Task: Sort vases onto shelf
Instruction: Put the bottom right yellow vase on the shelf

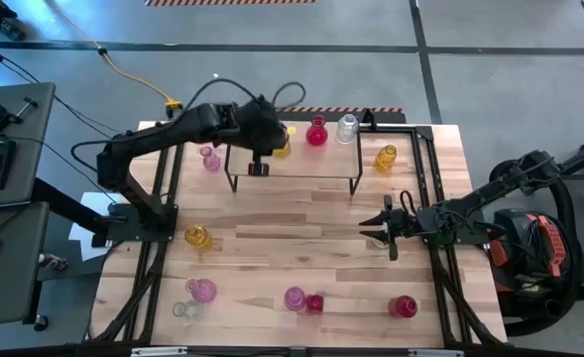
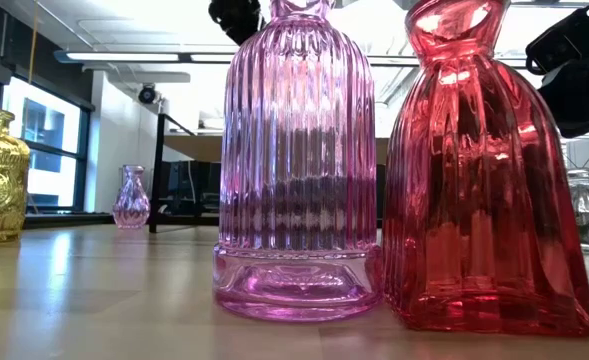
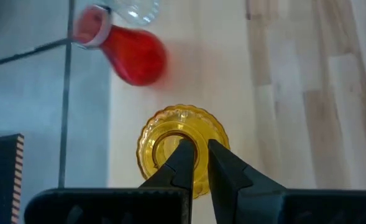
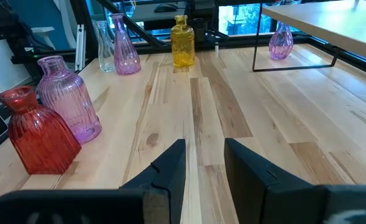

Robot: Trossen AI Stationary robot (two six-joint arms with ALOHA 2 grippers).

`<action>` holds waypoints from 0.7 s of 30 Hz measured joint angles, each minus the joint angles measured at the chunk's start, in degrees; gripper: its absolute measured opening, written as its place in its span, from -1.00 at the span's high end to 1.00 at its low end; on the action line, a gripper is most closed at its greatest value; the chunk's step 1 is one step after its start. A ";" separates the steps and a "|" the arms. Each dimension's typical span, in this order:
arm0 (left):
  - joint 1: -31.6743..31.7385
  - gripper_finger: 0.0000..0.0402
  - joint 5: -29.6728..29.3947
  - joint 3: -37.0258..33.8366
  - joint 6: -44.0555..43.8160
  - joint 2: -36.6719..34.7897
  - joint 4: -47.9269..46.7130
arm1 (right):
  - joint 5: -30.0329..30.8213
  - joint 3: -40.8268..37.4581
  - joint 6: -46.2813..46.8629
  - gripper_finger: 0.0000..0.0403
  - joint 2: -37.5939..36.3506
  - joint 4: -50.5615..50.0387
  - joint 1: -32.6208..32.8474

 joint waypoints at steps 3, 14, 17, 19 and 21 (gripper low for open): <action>2.64 0.93 2.61 1.71 1.31 0.39 0.46 | 0.00 0.00 0.00 0.53 0.00 -0.01 0.00; 10.14 0.93 8.46 2.70 6.53 0.92 5.76 | 0.02 0.00 0.00 0.53 0.00 -0.01 0.00; 11.43 0.93 10.22 2.66 7.11 2.04 5.20 | 0.00 0.00 0.00 0.53 -0.02 -0.01 0.00; 11.95 0.93 11.52 2.66 7.16 2.93 5.37 | 0.00 0.00 0.00 0.53 -0.02 -0.01 0.00; 12.27 0.93 13.14 2.66 7.48 4.21 5.32 | 0.00 0.00 0.00 0.53 -0.02 -0.01 0.00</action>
